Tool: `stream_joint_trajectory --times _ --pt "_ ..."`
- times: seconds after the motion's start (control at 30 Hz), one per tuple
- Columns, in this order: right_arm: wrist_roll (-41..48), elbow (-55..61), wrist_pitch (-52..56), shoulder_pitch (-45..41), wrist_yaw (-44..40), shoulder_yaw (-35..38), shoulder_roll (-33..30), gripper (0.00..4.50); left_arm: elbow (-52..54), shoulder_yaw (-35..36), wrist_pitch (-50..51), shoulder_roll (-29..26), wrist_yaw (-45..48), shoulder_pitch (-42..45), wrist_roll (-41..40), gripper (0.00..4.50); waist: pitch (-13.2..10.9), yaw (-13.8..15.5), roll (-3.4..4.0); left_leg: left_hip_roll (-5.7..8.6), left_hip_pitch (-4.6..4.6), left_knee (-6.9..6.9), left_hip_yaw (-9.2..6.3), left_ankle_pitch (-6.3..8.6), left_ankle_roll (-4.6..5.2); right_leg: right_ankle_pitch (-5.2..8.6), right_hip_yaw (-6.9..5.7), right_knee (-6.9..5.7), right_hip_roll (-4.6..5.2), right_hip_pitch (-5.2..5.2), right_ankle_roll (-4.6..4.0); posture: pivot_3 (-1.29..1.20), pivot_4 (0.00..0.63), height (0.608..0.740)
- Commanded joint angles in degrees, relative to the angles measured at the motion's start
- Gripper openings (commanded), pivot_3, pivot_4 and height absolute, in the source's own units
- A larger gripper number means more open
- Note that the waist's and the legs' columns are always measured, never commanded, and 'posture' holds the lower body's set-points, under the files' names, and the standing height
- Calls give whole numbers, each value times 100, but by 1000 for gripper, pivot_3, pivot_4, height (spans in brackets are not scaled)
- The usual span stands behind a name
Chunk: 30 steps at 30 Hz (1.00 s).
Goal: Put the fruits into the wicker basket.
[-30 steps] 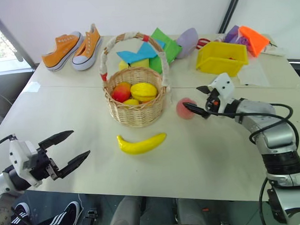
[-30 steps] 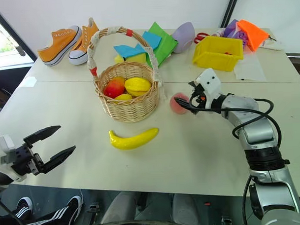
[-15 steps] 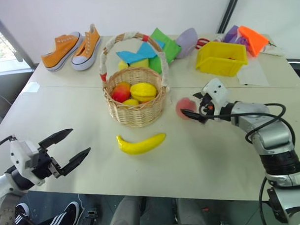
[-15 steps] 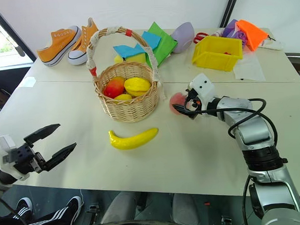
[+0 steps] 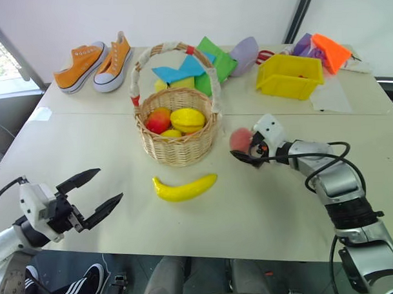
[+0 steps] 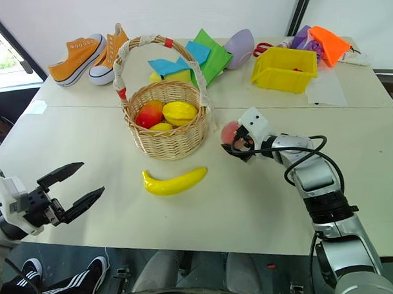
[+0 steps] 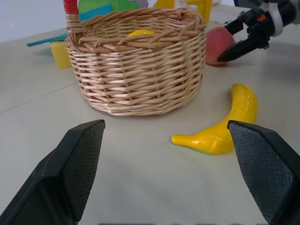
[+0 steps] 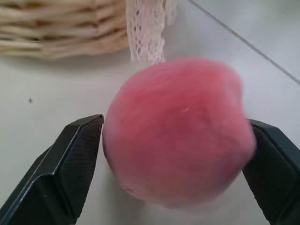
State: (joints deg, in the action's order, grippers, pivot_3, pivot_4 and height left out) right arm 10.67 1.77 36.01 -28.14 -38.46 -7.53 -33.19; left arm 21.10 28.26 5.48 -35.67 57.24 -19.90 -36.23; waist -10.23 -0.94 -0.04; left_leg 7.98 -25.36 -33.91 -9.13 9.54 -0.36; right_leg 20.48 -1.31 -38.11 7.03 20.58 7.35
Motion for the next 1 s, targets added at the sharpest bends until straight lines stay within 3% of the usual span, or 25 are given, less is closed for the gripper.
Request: stream_joint_trajectory --times 0.03,0.13,0.27,0.47,0.7,0.87,1.0 --pt "-47 64 -137 -47 -9 105 -12 3931 117 46 -130 17 6 -26 -4 4500 0 3 0 0 0 0 0 0 0 0 0 0 0 0 0 0 150 740" --pt "91 137 -97 -90 -47 254 43 3098 94 34 -151 32 2 -13 12 4500 0 2 0 0 0 0 0 0 0 0 0 0 -1 -1 0 0 150 740" --pt "432 463 16 -36 -389 440 -58 3098 37 14 -193 57 12 -3 42 4500 0 2 0 0 0 0 0 0 0 0 0 0 -1 0 0 0 150 740" --pt "1770 1640 816 -38 -1375 891 -527 3098 -31 6 -229 82 5 42 46 4500 1 8 -1 0 -1 -3 0 1 1 0 0 1 1 -3 0 0 150 740" --pt "2108 2063 1224 -1038 -373 557 645 3098 -248 37 -352 196 -240 351 132 4500 3 -20 -4 -34 0 -2 8 1 -1 -10 1 1 -22 6 -18 0 150 740" --pt "1710 1253 743 -1798 226 -11 1853 3098 -456 173 -504 254 -407 406 201 4500 3 -44 -4 -32 0 0 10 -4 -8 -13 4 -2 -23 10 -19 0 150 740" --pt "1281 623 175 -2058 305 -367 2340 3098 -432 173 -538 248 -433 369 180 4500 4 -70 -6 -34 1 3 8 -10 -19 -14 8 -15 -30 18 -20 0 150 740"
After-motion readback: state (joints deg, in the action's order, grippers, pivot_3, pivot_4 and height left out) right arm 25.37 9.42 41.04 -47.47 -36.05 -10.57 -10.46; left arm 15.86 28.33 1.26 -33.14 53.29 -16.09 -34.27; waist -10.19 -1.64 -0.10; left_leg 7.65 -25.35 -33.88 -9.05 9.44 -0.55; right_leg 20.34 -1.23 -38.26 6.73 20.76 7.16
